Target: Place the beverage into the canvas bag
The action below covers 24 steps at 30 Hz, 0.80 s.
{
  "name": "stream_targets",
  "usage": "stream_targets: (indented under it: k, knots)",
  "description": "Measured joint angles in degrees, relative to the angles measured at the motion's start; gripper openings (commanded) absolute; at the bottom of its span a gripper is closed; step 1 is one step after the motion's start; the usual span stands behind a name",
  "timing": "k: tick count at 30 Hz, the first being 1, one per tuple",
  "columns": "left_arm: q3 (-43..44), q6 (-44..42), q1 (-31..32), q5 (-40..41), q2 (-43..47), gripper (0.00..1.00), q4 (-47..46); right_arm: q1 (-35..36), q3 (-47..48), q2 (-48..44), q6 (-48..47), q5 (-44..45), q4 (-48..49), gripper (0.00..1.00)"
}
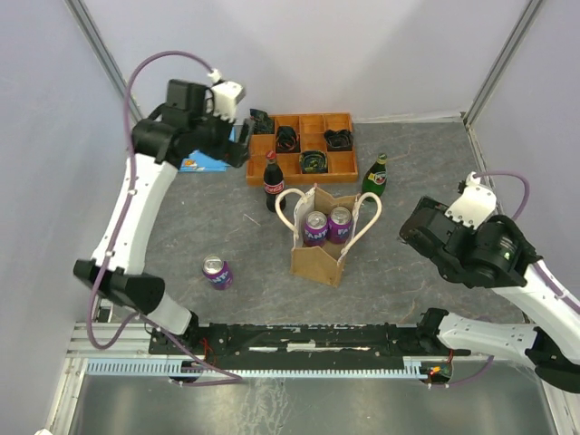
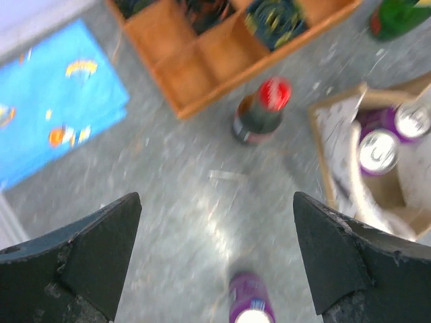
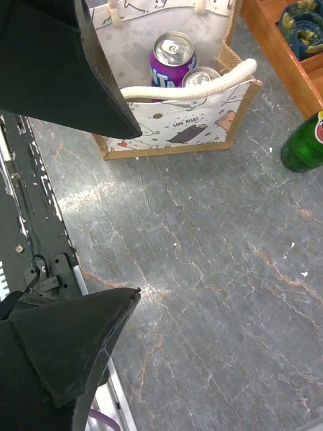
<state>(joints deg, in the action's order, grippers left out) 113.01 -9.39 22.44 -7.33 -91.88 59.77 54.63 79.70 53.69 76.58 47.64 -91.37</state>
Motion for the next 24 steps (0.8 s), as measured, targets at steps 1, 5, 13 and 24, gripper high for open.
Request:
stream_targets:
  k: [1, 5, 13, 24]
  knots:
    - [-1.49, -0.35, -2.71, -0.55, 1.81, 0.99, 1.31, 0.00, 0.00, 0.46, -0.44, -0.04, 0.17, 0.99]
    - [-11.50, -5.68, -6.25, -2.45, 10.56, 0.99, 6.43, 0.00, 0.00, 2.84, -2.47, -0.76, 1.38, 0.99]
    - [-30.14, -19.04, -5.84, -5.44, 24.85, 0.99, 15.56, 0.00, 0.00, 6.45, -5.66, -2.82, 5.77, 0.99]
    - [-49.07, -22.45, -1.99, -1.90, 30.27, 0.99, 14.56, 0.00, 0.00, 7.78, -7.04, -4.09, 8.13, 0.99]
